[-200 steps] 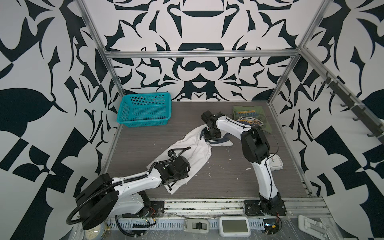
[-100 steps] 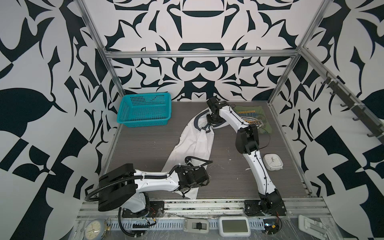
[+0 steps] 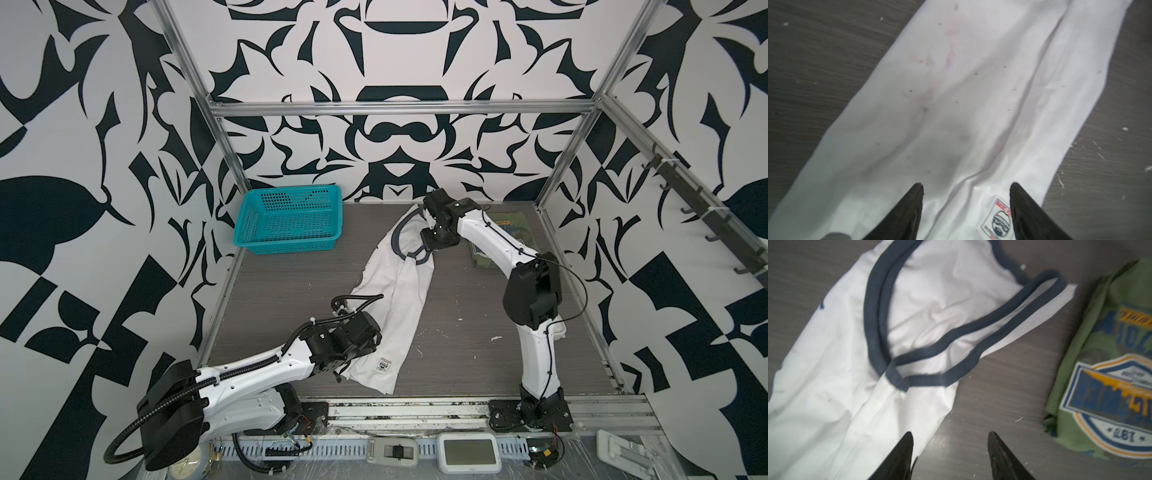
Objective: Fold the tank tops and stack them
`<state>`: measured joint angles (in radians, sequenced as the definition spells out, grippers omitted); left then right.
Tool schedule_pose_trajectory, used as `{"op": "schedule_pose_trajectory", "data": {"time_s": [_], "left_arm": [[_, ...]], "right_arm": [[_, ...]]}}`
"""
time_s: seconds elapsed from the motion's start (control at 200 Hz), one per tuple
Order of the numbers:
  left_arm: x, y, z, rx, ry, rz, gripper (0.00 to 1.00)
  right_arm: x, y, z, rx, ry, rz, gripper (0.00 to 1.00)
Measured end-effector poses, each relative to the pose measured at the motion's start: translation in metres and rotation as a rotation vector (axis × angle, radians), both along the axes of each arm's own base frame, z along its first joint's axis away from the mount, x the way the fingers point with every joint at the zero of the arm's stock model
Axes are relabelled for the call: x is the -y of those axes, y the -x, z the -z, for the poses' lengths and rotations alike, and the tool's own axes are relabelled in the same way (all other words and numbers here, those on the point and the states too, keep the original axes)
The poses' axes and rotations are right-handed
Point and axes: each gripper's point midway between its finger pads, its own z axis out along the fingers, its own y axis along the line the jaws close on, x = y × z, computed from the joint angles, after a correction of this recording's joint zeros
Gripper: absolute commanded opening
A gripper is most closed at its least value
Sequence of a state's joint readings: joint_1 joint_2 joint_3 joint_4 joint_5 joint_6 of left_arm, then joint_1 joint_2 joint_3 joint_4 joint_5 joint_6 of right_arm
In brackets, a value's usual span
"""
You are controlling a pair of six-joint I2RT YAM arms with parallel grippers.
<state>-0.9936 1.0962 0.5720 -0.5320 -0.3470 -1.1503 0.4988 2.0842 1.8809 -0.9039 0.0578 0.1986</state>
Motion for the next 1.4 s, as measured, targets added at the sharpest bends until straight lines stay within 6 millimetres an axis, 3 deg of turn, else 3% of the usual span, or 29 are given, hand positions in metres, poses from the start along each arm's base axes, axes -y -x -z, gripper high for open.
{"op": "schedule_pose_trajectory", "data": {"time_s": [0.2, 0.3, 0.445, 0.58, 0.675, 0.81, 0.905, 0.995, 1.085, 1.17, 1.295, 1.4], "left_arm": [[-0.011, 0.003, 0.020, -0.063, -0.054, 0.015, 0.69], [-0.011, 0.007, 0.031, -0.102, -0.071, 0.030, 0.68], [-0.007, 0.013, 0.041, -0.133, -0.081, 0.059, 0.65], [0.008, 0.017, 0.043, -0.107, -0.126, 0.114, 0.64], [0.034, 0.020, 0.042, -0.083, -0.112, 0.162, 0.64], [0.092, 0.025, 0.037, -0.066, -0.062, 0.249, 0.64], [0.127, 0.031, 0.034, -0.070, -0.002, 0.301, 0.64], [0.140, 0.038, 0.030, -0.077, 0.046, 0.339, 0.65], [0.139, 0.043, 0.022, -0.066, 0.078, 0.361, 0.67], [0.133, 0.042, 0.003, -0.028, 0.112, 0.368, 0.68], [0.121, 0.022, -0.026, 0.037, 0.178, 0.320, 0.67], [0.097, 0.001, -0.023, 0.043, 0.172, 0.238, 0.66]], "right_arm": [[-0.043, 0.060, 0.054, -0.130, -0.021, -0.073, 0.59], [-0.052, 0.069, 0.074, -0.172, -0.024, -0.076, 0.59], [-0.047, 0.053, 0.100, -0.201, -0.010, -0.030, 0.59], [-0.049, 0.026, 0.098, -0.177, -0.029, 0.001, 0.59], [-0.047, 0.001, 0.096, -0.151, -0.047, 0.022, 0.59], [-0.039, -0.032, 0.093, -0.114, -0.055, 0.031, 0.60], [-0.033, -0.042, 0.091, -0.105, -0.038, 0.031, 0.62], [-0.024, -0.040, 0.084, -0.112, -0.015, 0.032, 0.63], [-0.017, -0.028, 0.069, -0.113, -0.007, 0.034, 0.63], [-0.008, -0.004, 0.044, -0.105, -0.017, 0.039, 0.62], [0.007, 0.046, 0.005, -0.066, -0.060, 0.069, 0.59], [0.012, 0.098, -0.005, -0.051, -0.092, 0.073, 0.54]]}}
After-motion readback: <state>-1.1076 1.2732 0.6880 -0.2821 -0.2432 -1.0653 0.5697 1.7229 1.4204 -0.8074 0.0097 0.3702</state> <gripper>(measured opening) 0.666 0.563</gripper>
